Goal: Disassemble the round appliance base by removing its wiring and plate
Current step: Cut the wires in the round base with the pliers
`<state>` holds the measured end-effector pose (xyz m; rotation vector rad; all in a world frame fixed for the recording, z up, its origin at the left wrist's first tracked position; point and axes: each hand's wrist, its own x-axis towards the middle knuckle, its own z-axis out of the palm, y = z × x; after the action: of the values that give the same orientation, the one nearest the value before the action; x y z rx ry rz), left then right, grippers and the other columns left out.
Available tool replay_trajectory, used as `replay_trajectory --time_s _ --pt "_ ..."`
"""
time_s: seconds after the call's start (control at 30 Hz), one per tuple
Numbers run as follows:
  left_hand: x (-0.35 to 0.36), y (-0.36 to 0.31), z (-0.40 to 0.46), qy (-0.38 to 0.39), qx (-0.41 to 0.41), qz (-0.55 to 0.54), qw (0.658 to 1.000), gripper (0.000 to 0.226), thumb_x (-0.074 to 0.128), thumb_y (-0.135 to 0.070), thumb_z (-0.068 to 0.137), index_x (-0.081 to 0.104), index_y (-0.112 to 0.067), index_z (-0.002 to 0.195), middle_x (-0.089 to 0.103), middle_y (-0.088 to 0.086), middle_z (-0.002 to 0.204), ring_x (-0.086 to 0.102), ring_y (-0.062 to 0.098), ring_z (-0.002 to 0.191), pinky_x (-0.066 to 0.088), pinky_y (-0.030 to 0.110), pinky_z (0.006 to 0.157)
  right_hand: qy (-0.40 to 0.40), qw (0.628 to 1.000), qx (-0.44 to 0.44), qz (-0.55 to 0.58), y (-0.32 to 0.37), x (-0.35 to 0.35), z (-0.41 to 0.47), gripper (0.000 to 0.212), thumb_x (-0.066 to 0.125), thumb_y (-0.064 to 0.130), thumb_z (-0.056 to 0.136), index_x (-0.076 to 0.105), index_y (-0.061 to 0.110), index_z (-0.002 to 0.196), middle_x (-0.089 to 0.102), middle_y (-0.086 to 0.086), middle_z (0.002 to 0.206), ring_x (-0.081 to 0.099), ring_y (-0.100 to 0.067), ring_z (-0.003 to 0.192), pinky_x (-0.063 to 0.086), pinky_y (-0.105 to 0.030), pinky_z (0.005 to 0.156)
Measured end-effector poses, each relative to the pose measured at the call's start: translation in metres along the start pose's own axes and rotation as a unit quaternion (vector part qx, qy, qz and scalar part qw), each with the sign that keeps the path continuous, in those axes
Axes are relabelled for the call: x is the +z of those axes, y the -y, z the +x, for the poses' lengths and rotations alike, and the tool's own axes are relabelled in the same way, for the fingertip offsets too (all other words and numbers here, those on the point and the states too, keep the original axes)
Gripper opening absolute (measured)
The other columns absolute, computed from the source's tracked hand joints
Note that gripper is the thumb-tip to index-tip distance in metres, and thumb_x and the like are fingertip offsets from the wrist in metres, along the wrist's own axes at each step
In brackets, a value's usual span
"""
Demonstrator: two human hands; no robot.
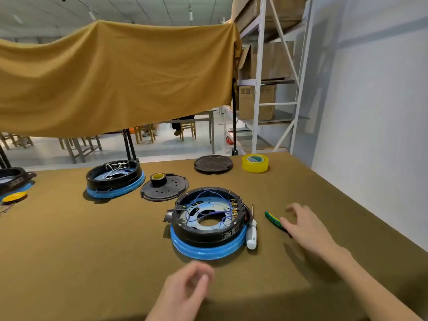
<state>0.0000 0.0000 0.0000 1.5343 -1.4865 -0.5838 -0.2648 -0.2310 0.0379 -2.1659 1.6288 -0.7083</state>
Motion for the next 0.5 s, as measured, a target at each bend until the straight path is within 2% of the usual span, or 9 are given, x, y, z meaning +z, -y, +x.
replay_trajectory --time_s 0.07,0.17,0.3,0.37,0.5 --pt "-0.008 -0.013 0.039 -0.057 0.039 0.03 0.997 0.026 0.064 -0.01 0.097 0.072 -0.034 0.097 0.071 -0.017 0.097 0.065 0.006 0.096 0.048 0.016 0.082 0.022 0.989 0.048 -0.141 0.006 0.008 0.02 0.057 0.05 0.063 0.096 0.046 0.027 0.139 0.051 -0.01 0.134 0.052 -0.029 0.121 0.047 -0.04 0.098" --pt "-0.013 -0.017 0.088 -0.073 0.09 0.113 0.987 0.02 0.066 -0.015 0.097 0.067 -0.034 0.103 0.063 -0.026 0.099 0.057 0.001 0.11 0.043 0.015 0.093 0.035 0.966 0.079 -0.242 0.007 0.024 0.04 0.073 0.044 0.076 0.09 0.042 0.025 0.142 0.049 -0.014 0.138 0.047 -0.033 0.127 0.042 -0.042 0.101" --pt "-0.014 -0.001 0.132 -0.059 0.135 0.175 0.973 0.009 0.068 -0.026 0.094 0.067 -0.032 0.101 0.059 -0.027 0.096 0.054 -0.001 0.102 0.041 0.021 0.093 0.046 0.961 0.117 -0.248 0.001 0.033 0.06 0.08 0.052 0.08 0.083 0.043 0.021 0.137 0.052 -0.014 0.134 0.052 -0.031 0.122 0.047 -0.038 0.089" --pt "-0.012 0.004 0.146 -0.054 0.14 0.19 0.97 0.009 0.067 -0.031 0.094 0.067 -0.032 0.103 0.059 -0.027 0.097 0.052 -0.003 0.101 0.041 0.021 0.094 0.05 0.967 0.099 -0.229 0.0 0.033 0.067 0.076 0.058 0.076 0.083 0.044 0.021 0.134 0.053 -0.011 0.13 0.053 -0.029 0.118 0.049 -0.037 0.084" --pt "-0.011 0.015 0.159 -0.039 0.158 0.211 0.964 0.016 0.055 -0.042 0.095 0.066 -0.035 0.105 0.059 -0.026 0.101 0.052 -0.004 0.105 0.037 0.018 0.096 0.053 0.983 0.046 -0.171 -0.001 0.03 0.073 0.064 0.067 0.064 0.084 0.045 0.023 0.128 0.054 -0.006 0.123 0.055 -0.024 0.11 0.055 -0.04 0.086"
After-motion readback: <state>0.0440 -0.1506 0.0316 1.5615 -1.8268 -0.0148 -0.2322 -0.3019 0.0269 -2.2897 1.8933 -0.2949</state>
